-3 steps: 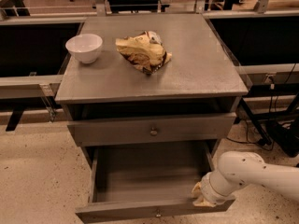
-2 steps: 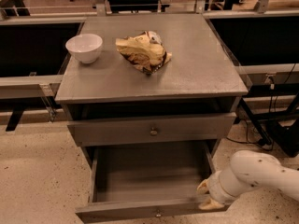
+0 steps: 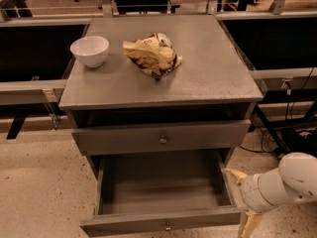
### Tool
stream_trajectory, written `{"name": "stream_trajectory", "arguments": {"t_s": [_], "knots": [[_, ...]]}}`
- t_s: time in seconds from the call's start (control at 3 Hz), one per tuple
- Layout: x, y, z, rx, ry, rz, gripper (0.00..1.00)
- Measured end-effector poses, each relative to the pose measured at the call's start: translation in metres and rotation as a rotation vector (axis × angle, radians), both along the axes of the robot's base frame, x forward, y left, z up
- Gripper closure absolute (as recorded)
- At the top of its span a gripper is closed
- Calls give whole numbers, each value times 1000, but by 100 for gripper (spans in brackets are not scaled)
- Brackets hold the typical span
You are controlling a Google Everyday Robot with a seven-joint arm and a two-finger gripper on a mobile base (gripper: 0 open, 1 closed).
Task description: Open middle drawer
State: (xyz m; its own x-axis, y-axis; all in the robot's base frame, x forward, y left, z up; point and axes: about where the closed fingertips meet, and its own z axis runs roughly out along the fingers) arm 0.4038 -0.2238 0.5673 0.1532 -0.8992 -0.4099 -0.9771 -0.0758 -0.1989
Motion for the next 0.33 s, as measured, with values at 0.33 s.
{"name": "stream_trajectory", "arguments": {"t_s": [0.33], "knots": [[-1,-2,1,2,-5,3,0]]}}
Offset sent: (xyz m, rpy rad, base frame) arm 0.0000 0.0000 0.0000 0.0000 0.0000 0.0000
